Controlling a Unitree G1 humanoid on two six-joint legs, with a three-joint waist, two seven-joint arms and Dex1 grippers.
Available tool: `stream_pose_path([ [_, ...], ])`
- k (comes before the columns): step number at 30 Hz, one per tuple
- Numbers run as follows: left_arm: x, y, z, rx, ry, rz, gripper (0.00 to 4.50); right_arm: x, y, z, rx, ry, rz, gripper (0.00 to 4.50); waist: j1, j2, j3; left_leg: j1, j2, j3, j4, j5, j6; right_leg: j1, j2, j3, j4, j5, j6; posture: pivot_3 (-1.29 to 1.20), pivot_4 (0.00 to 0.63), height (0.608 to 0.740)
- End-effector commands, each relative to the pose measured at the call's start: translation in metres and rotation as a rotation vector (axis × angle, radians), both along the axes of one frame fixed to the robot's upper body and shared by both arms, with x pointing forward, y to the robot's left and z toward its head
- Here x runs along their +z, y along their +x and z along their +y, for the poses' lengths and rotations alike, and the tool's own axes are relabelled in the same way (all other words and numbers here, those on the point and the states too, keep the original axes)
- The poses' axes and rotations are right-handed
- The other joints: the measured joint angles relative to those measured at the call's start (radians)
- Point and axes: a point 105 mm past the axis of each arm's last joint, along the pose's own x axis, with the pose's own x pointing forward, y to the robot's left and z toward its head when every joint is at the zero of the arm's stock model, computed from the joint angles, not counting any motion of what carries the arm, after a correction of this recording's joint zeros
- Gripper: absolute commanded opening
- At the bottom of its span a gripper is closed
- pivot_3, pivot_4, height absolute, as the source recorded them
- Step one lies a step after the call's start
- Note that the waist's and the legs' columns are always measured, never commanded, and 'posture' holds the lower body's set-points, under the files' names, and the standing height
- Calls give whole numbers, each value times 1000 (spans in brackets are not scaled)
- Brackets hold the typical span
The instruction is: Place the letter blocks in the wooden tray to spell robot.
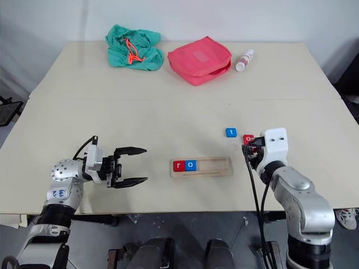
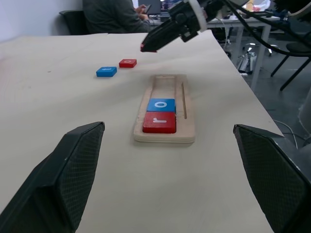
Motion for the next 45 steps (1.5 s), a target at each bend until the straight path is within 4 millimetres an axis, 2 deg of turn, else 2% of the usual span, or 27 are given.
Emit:
stream_pose_path([
  [1,5,2,0,-10,3,-36,4500,-5,-16,-1,-60,10,3,1466,0,-1,0,0,0,-1,0,0,0,0,1,0,0,0,0,0,150,740],
  [10,6,-2,-7,-30,-14,-43,4500,-14,-15,-11,-102,20,30,1466,-1,-1,0,1,0,1,0,0,0,0,0,2,1,0,0,0,150,740],
  [18,4,-9,-8,-7,-25,-42,4500,-14,-13,-13,-92,19,22,4248,0,-1,0,1,0,0,0,0,0,0,0,2,1,0,0,0,150,740],
  [19,4,-9,-8,-6,-26,-41,4500,-13,-13,-13,-87,17,19,4480,0,-1,0,1,0,0,0,0,0,0,0,2,1,0,0,0,150,740],
  [22,4,-12,-8,1,-28,-40,4500,-6,-14,-10,-27,-1,-7,4480,0,-1,0,1,0,0,0,0,0,0,0,2,1,0,0,0,150,740],
  [27,3,-15,-6,10,-31,-37,4500,12,-14,-6,218,-111,-24,4480,1,-1,0,1,0,1,0,0,0,1,0,2,0,0,0,0,150,740],
  [30,3,-18,-5,14,-32,-37,4500,15,-18,-4,350,-172,-2,4480,0,-1,0,2,0,1,0,0,0,1,0,2,-1,0,0,0,150,740],
  [36,0,-23,-6,18,-36,-36,4500,11,-25,-11,725,-412,129,4480,1,-1,0,2,0,2,0,0,1,3,0,2,-3,0,0,0,150,740],
  [39,0,-27,-6,17,-38,-37,4500,13,-20,-17,798,-465,127,4480,0,-1,0,2,0,2,0,0,1,3,0,2,-3,0,0,0,150,740],
  [43,-4,-38,-3,18,-26,-28,4500,6,-6,-30,1014,-682,191,4480,-5,-1,0,2,0,4,1,0,1,3,-1,2,-3,0,0,0,150,740],
  [45,-4,-39,0,32,-22,-29,4500,4,1,-31,1058,-717,200,4480,-4,-1,0,2,1,5,1,0,1,3,-1,2,-4,0,0,0,150,740],
])
